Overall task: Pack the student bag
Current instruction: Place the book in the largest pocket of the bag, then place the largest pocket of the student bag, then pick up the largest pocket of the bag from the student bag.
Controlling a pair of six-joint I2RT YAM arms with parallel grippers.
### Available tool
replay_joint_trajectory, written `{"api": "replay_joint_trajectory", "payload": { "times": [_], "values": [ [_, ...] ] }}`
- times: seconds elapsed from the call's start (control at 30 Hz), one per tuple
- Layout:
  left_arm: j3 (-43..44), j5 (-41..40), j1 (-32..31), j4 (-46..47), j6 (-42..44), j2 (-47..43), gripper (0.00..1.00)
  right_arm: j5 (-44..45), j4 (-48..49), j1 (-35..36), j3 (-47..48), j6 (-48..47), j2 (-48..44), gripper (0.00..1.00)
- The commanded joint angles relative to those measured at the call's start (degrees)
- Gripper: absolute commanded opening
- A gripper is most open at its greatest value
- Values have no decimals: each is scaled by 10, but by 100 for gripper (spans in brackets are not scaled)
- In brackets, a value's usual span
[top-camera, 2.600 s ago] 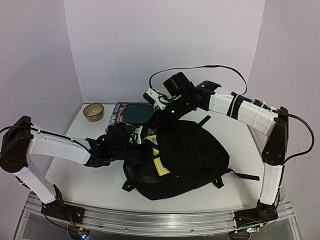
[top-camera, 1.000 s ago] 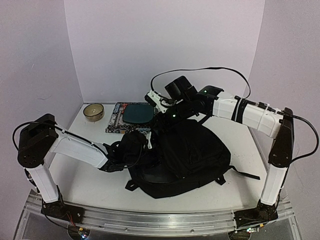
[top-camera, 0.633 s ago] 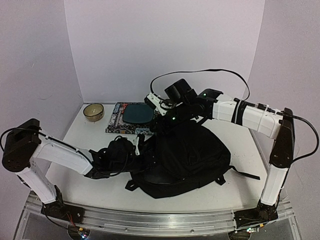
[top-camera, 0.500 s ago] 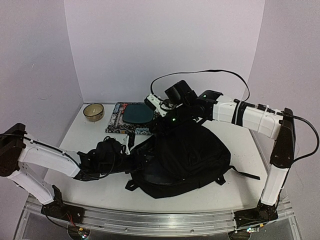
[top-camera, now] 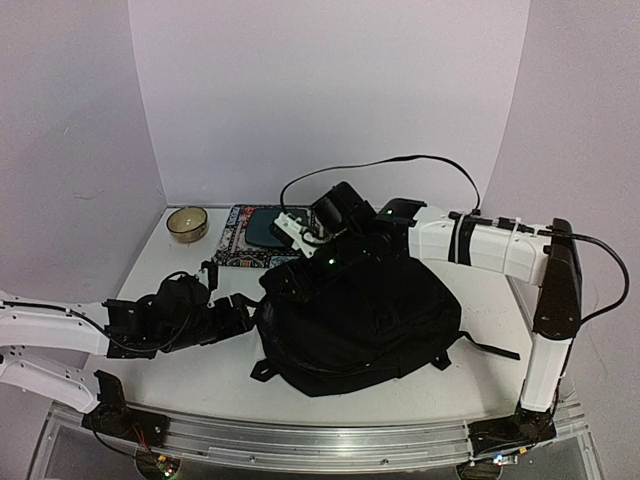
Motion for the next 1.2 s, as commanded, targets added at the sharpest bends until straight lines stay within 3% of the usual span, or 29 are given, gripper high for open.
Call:
{"api": "replay_joint_trajectory", "payload": {
  "times": [0.0, 0.13, 0.23, 0.43, 0.63, 0.87, 0.97, 1.17],
  "values": [
    [40, -15, 26, -67, 37, -17, 77, 10, -35, 2, 7, 7, 2, 82],
    [66, 40, 65, -69, 66, -5, 78, 47, -65, -10, -5, 3, -35, 98],
    [91, 86, 93, -73, 94, 15, 78, 71, -79, -31, -35, 11, -76, 98],
    [155, 104, 107, -104, 140, 26, 80, 122, -84, -55, -120, 28, -179, 98],
    [202, 116, 108, -128, 168, 68, 82, 291, -90, -56, -231, 120, -270, 98],
    [233, 154, 110, -139, 177, 124, 82, 295, -114, -60, -325, 151, -335, 98],
    [240, 155, 109, -157, 183, 129, 82, 267, -117, -59, -363, 170, -358, 93],
    [268, 102, 70, -222, 207, 111, 82, 214, -118, -59, -420, 210, -390, 86]
  ]
}}
